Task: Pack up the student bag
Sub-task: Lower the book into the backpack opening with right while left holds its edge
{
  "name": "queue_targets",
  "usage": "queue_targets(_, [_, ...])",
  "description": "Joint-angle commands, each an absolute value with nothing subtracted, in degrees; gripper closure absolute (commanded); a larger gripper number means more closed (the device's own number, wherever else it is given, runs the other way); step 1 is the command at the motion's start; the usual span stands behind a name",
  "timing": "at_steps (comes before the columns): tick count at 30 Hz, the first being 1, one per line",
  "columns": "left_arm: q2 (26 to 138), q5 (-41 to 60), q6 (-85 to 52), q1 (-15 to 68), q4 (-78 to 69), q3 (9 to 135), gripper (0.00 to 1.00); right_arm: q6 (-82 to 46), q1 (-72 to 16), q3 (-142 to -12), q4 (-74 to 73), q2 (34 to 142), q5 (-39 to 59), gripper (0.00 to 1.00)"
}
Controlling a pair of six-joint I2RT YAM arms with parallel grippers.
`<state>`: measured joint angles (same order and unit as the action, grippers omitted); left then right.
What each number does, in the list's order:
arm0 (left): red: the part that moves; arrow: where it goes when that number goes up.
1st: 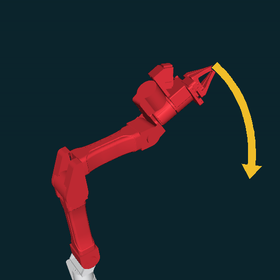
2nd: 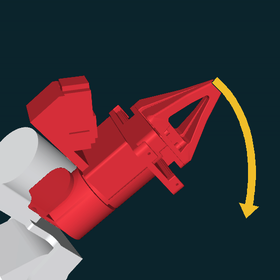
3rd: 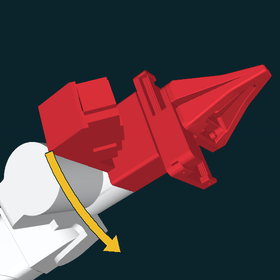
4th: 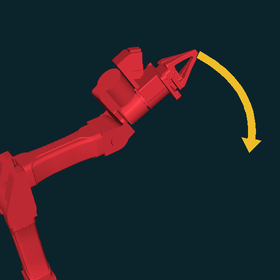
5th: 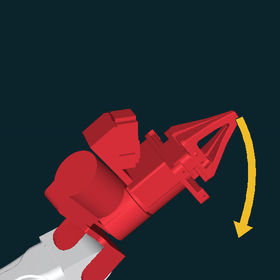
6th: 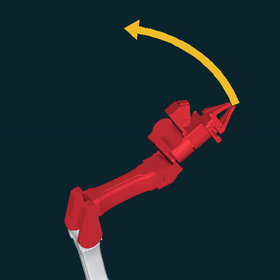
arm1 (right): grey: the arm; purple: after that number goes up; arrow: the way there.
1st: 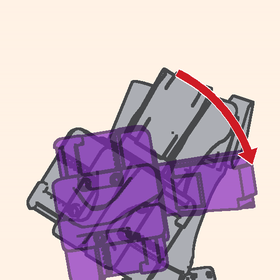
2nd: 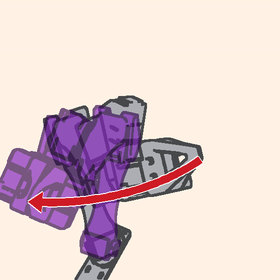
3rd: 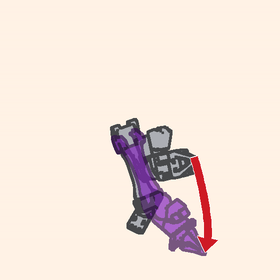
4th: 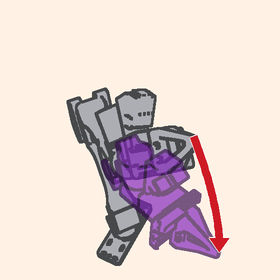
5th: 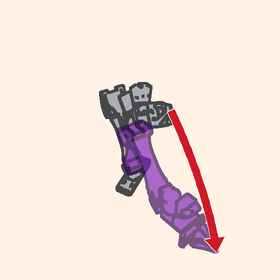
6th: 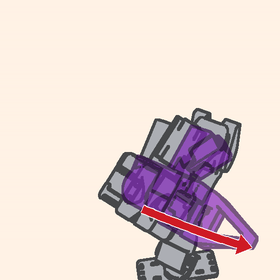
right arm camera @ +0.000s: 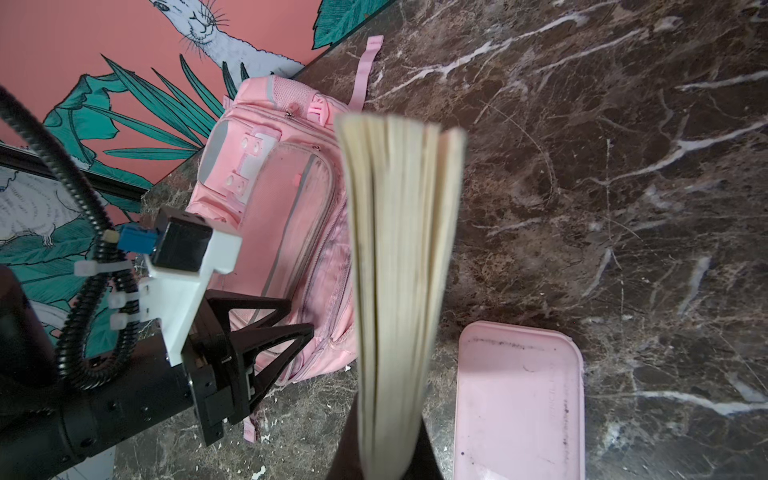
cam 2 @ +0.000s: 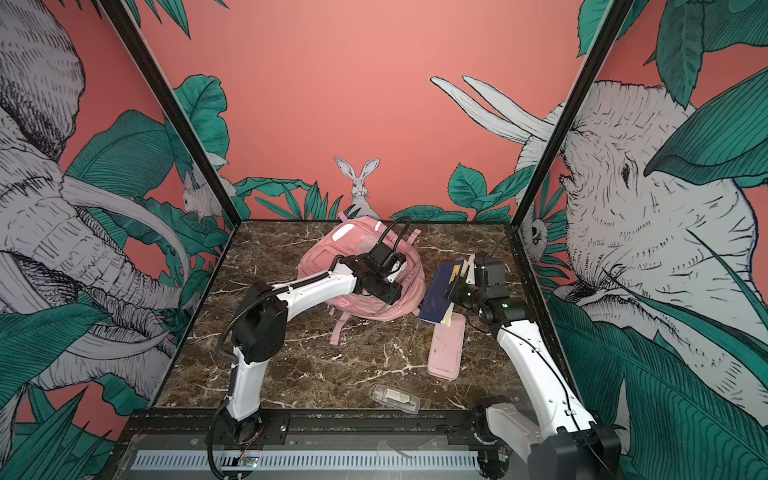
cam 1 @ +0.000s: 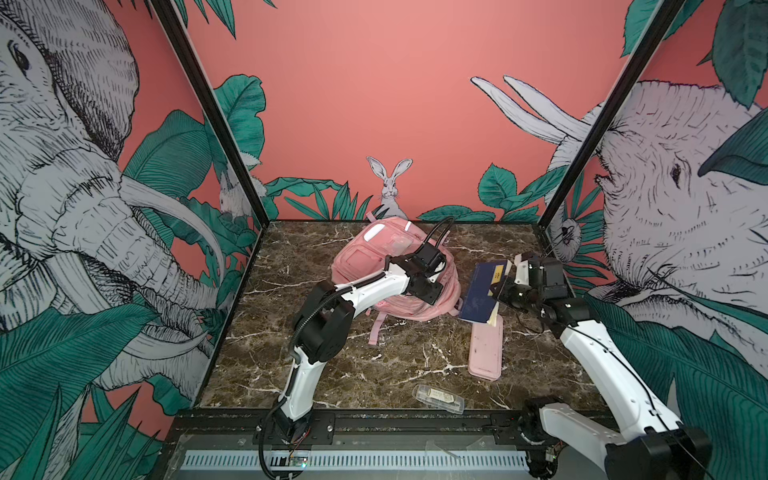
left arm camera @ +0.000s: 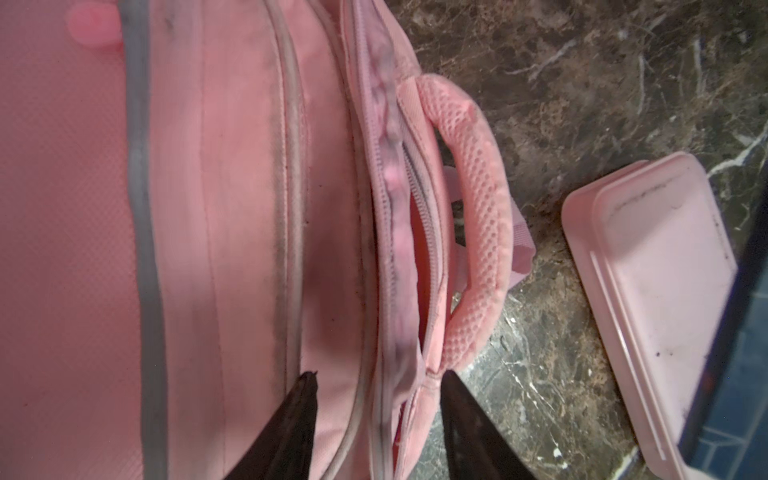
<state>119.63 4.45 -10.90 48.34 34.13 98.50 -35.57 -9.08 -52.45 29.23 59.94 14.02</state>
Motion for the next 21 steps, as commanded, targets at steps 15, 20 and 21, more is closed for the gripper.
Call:
queue_targets(15, [116.28,4.41,-9.06,48.47,37.08,100.57,0.97,-37.11,-8.86,-51.96,23.21,59.83,18.82,1.0])
queue_targets(20, [109.12,3.63,-9.7,48.52,36.42,97.25,1.0,-38.82,-8.86,-50.49,19.58,61.54,20.65,1.0])
queue_targets(21, [107.72,3.35,-9.9,48.51,36.37,96.7,1.0,-39.26,-8.81,-50.16,18.95,61.77,20.87,1.0])
